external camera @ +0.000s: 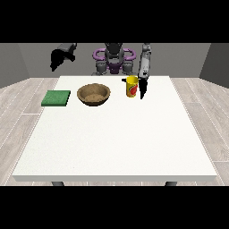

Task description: Pick the cup and pour the ball into the bowl, then pick the bowl and place it on the pad

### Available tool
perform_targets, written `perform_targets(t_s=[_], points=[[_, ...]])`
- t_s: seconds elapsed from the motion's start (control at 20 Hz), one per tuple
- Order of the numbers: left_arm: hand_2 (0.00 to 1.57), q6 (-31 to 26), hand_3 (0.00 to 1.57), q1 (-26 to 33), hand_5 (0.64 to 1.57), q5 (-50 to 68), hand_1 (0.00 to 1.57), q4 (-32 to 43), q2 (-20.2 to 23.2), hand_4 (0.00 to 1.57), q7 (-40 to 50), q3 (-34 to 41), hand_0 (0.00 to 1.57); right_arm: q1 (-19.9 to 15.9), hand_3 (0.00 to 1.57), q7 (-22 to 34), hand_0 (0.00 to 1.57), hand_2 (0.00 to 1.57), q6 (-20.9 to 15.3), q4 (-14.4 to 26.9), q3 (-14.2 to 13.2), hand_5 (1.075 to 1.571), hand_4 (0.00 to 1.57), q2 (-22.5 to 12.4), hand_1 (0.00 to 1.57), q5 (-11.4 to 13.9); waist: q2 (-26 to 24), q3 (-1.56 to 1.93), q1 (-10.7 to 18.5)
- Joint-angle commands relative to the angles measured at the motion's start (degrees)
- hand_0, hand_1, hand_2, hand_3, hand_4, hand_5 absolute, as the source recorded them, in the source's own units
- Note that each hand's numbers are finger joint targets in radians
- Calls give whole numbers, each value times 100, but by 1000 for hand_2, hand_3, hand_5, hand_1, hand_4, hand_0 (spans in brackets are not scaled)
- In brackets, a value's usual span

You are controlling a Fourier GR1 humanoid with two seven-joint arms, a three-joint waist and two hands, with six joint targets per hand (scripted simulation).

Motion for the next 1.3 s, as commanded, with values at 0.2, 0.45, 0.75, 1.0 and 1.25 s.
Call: perform_targets(t_s=[0.2,0.45,0.75,1.0,1.25], points=[[1571,832,1571,275,1234,-504,1306,414,-139,1277,-901,-413,1306,83,672,-273,0,423,28,315,-231,1570,573,-154,0,20,2,0,70],[1571,791,1571,192,1207,-518,1332,716,-104,1285,-928,-366,1332,147,656,-232,0,368,309,348,-475,1570,585,-361,0,-258,-158,0,53],[1571,1388,1571,-34,1159,-348,1348,141,-141,1325,57,-1003,1348,226,674,-155,0,396,647,1067,-684,1570,584,-654,0,-394,-881,3,169],[1571,1889,1571,-685,1172,-1043,1353,6,-72,1322,757,-1083,1353,193,643,-431,0,405,870,1394,-990,1570,545,-974,0,-536,-760,6,258],[1571,2834,1571,-1336,1255,-1825,1374,341,88,1387,1388,-1380,1374,74,644,-620,0,337,1252,1478,-1041,1569,556,-1184,0,-664,-429,13,-135]])
